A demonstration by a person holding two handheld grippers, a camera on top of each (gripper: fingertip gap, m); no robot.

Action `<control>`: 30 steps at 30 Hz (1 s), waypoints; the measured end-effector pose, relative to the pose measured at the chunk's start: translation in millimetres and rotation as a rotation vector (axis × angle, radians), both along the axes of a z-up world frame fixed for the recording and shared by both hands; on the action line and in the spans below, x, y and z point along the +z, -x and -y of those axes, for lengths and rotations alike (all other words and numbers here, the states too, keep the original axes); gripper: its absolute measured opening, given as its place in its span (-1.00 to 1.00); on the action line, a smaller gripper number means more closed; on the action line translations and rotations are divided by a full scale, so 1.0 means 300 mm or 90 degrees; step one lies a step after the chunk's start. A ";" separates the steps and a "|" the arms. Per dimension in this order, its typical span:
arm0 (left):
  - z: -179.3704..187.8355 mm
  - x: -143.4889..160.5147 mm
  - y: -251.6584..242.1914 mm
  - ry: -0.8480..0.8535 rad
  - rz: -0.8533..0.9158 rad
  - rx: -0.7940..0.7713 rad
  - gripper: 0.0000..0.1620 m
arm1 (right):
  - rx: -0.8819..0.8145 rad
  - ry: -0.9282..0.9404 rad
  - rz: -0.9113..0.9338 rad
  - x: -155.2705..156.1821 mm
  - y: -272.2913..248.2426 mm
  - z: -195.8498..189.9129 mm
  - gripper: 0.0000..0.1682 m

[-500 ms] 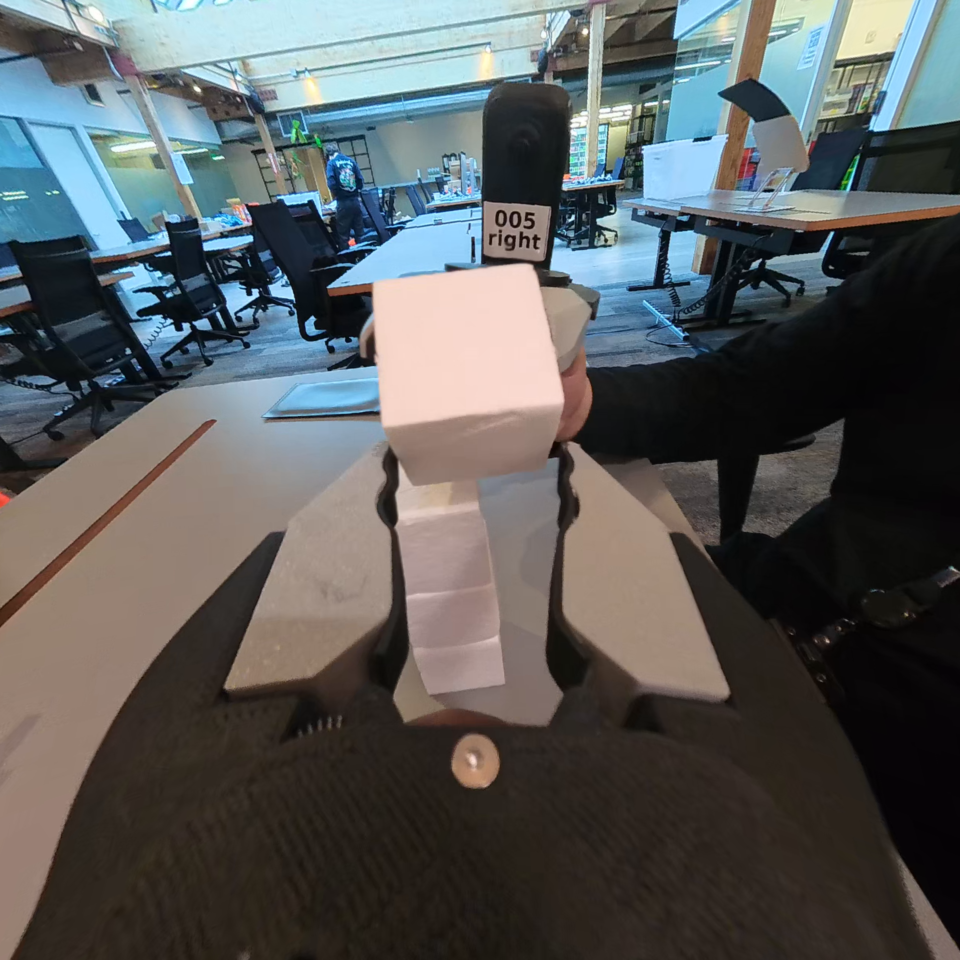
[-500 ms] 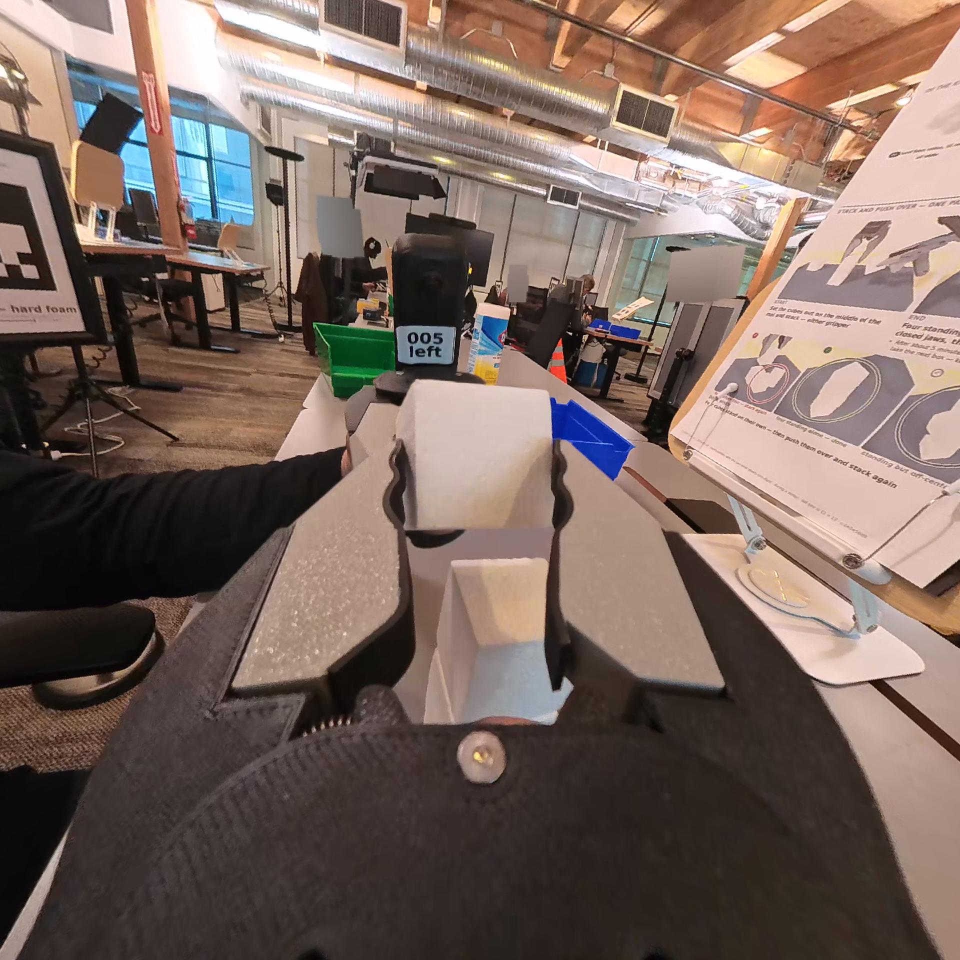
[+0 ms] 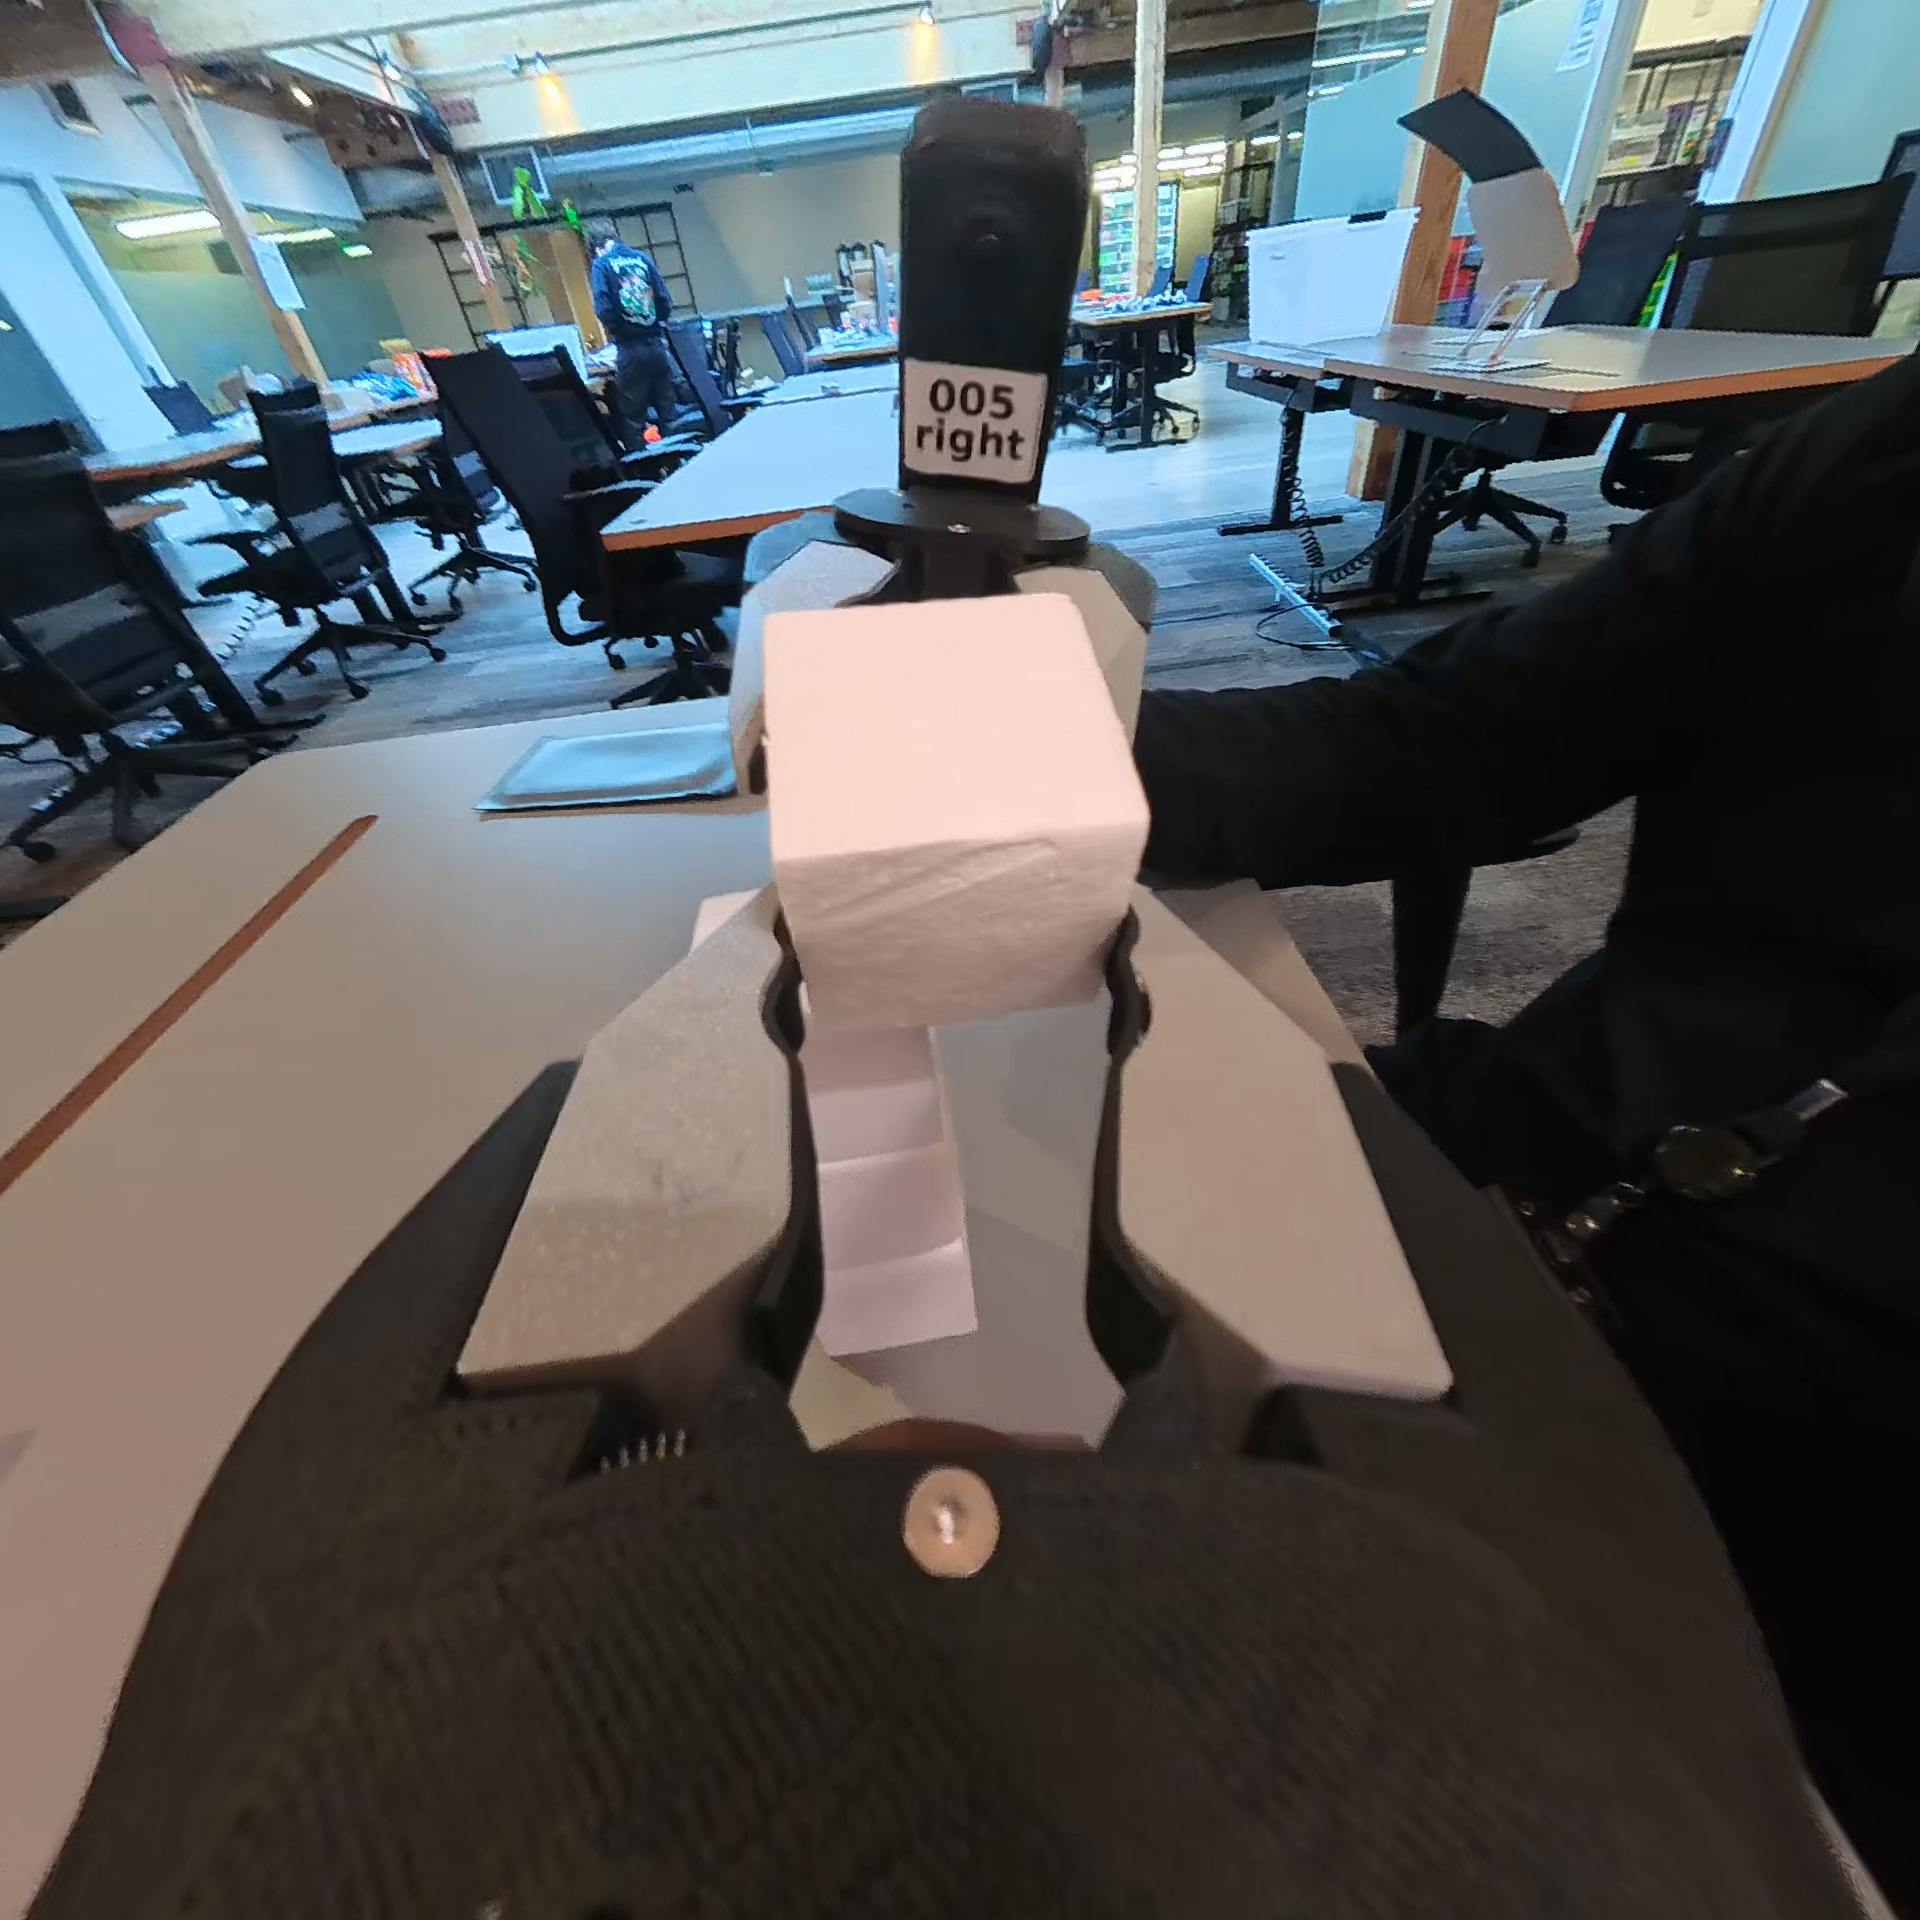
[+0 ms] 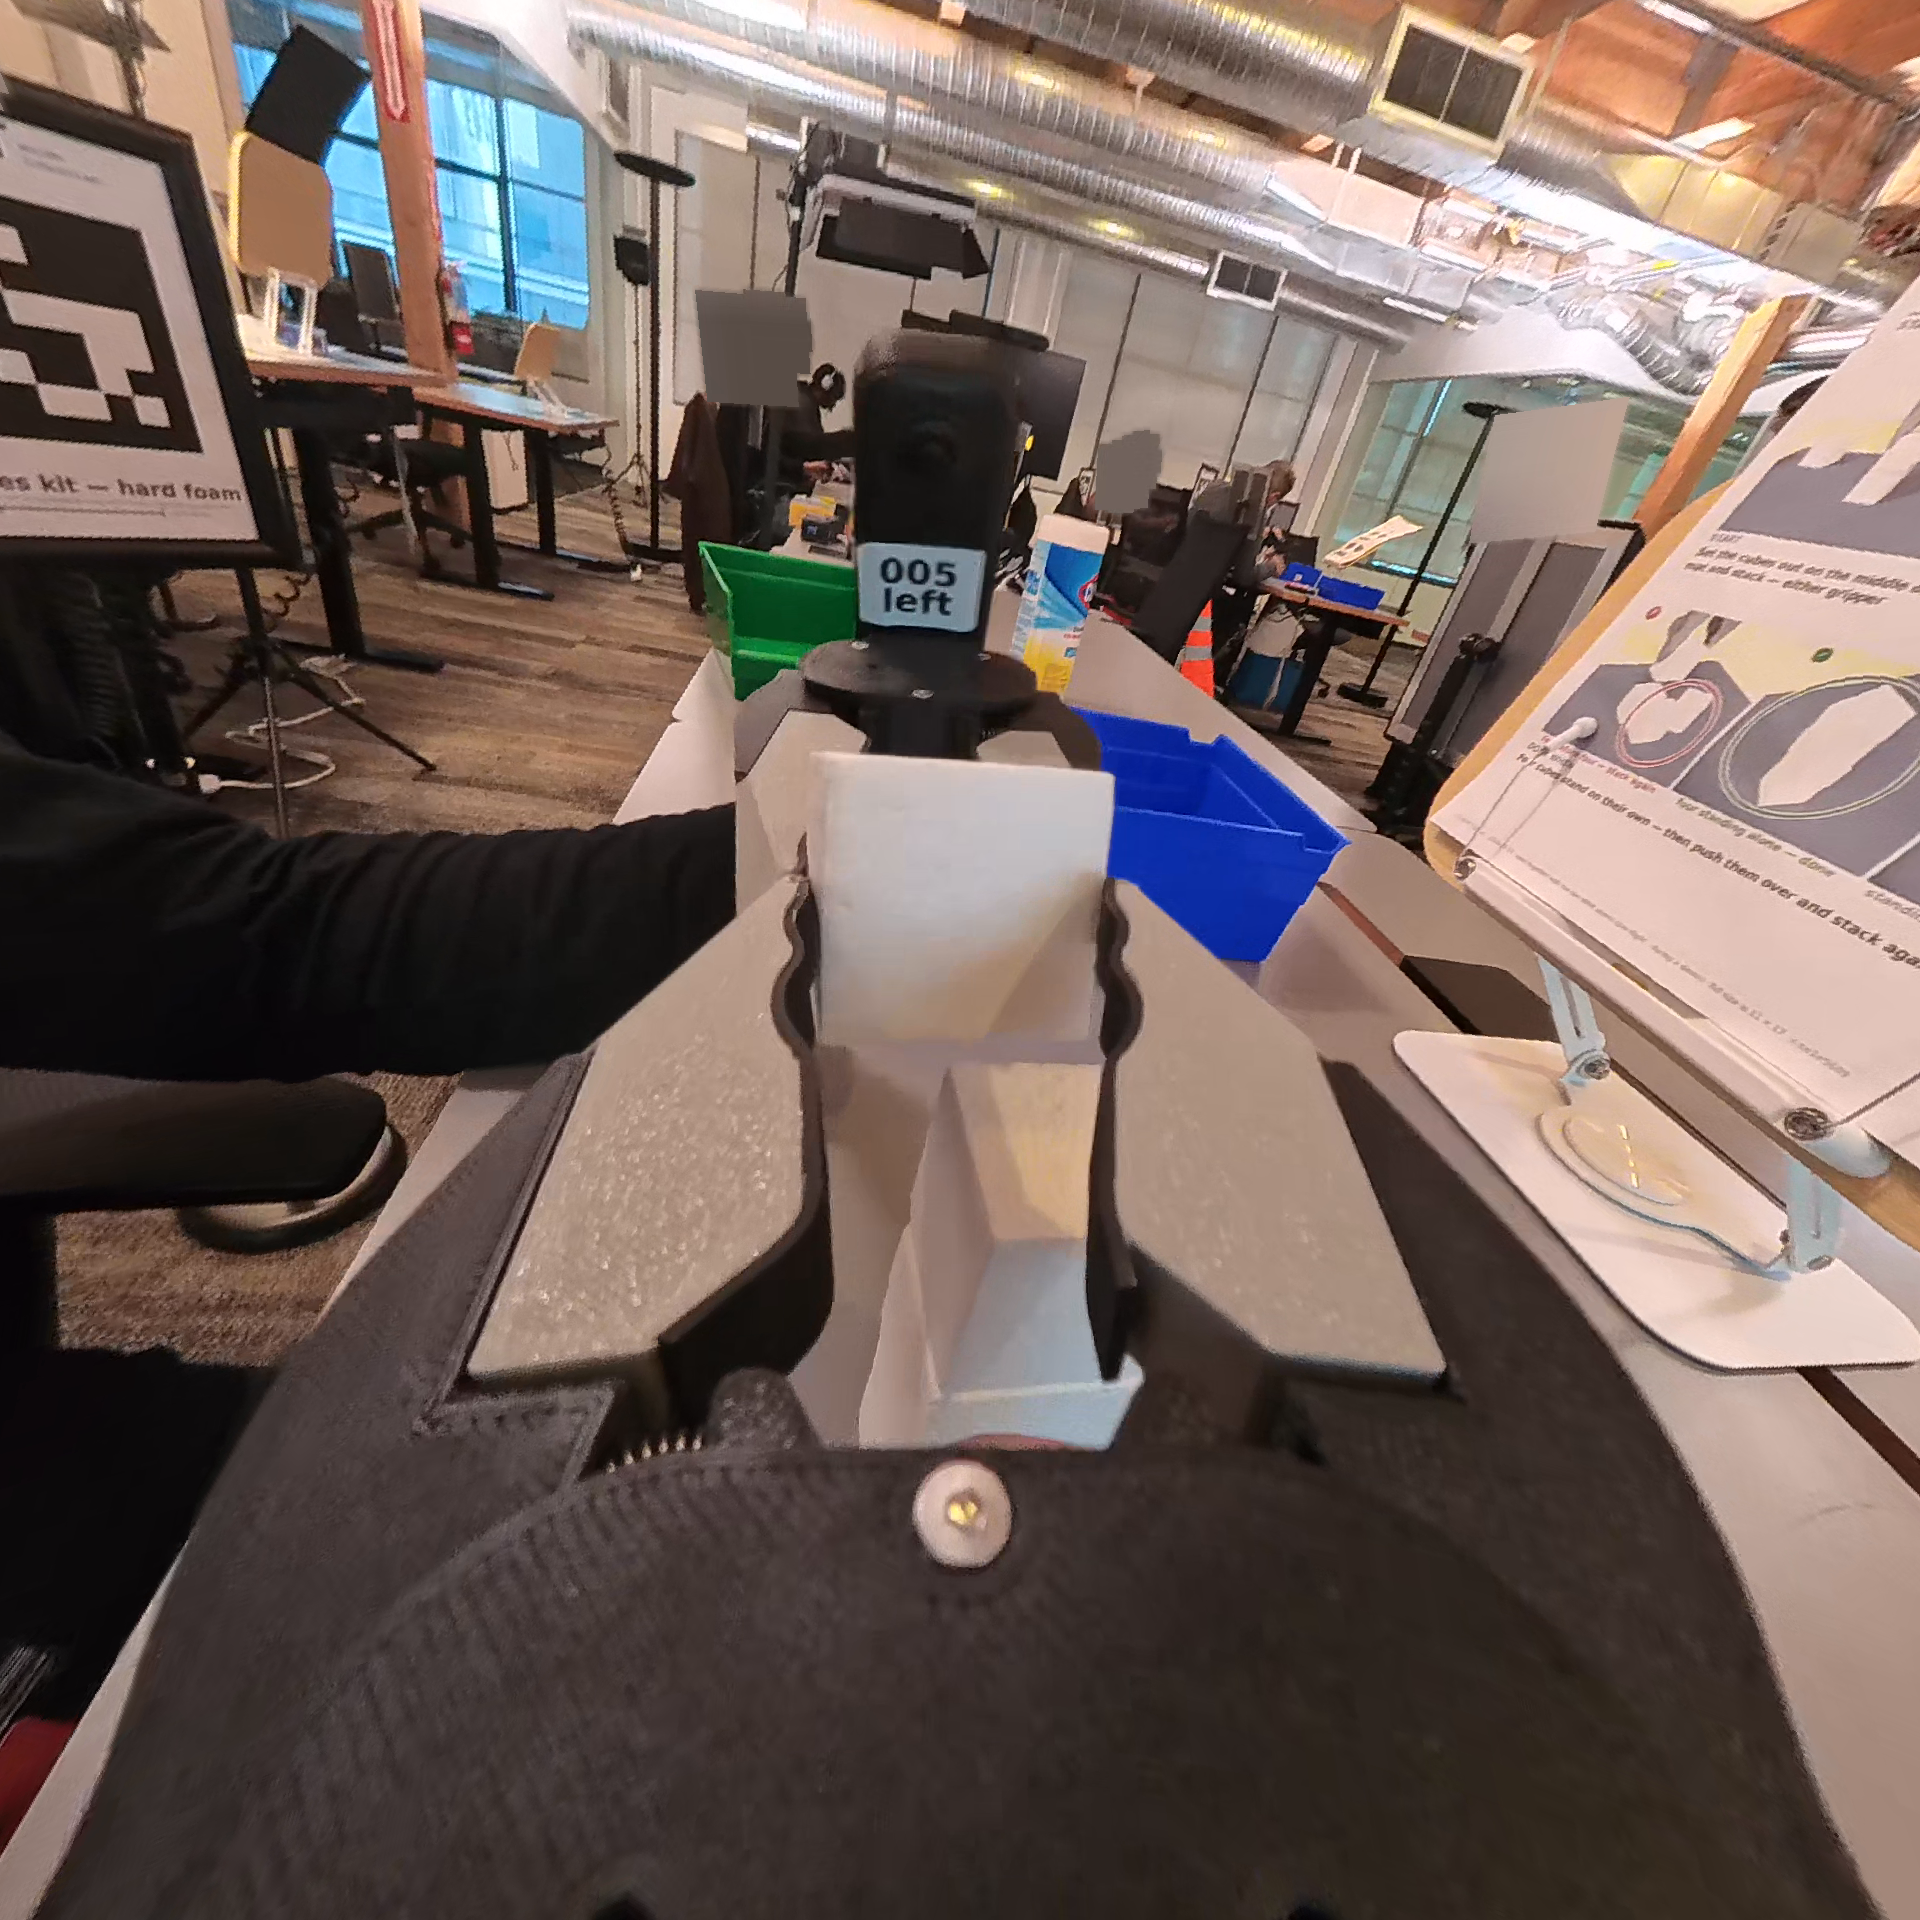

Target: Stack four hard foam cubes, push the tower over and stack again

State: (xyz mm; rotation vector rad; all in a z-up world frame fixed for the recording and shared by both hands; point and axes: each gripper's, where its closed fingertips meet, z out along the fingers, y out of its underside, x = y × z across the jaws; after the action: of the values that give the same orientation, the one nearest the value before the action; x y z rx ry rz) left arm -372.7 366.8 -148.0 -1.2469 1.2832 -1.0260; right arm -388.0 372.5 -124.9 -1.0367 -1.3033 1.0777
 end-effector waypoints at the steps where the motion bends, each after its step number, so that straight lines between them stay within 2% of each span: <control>1: 0.004 -0.005 0.000 0.009 -0.004 -0.007 -0.30 | 0.007 0.000 0.007 -0.005 -0.002 0.004 -0.38; 10: 0.025 -0.042 -0.010 0.032 -0.052 -0.027 -0.30 | 0.044 0.028 0.006 -0.002 0.002 0.032 -0.29; 14: 0.022 -0.054 -0.017 0.029 -0.065 -0.023 -0.30 | 0.042 0.035 0.012 -0.008 0.003 0.029 -0.35; 23: 0.008 0.024 0.014 0.009 0.010 -0.001 -0.30 | 0.037 0.030 0.017 -0.007 -0.012 0.019 -0.38; 30: 0.011 0.023 0.011 0.020 0.013 -0.010 -0.30 | 0.038 0.046 -0.003 0.009 -0.011 0.017 -0.35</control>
State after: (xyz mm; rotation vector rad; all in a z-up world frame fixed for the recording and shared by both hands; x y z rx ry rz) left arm -375.9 363.5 -141.0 -1.2479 1.2673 -1.0716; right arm -384.9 367.3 -122.2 -1.0533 -1.3067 1.1787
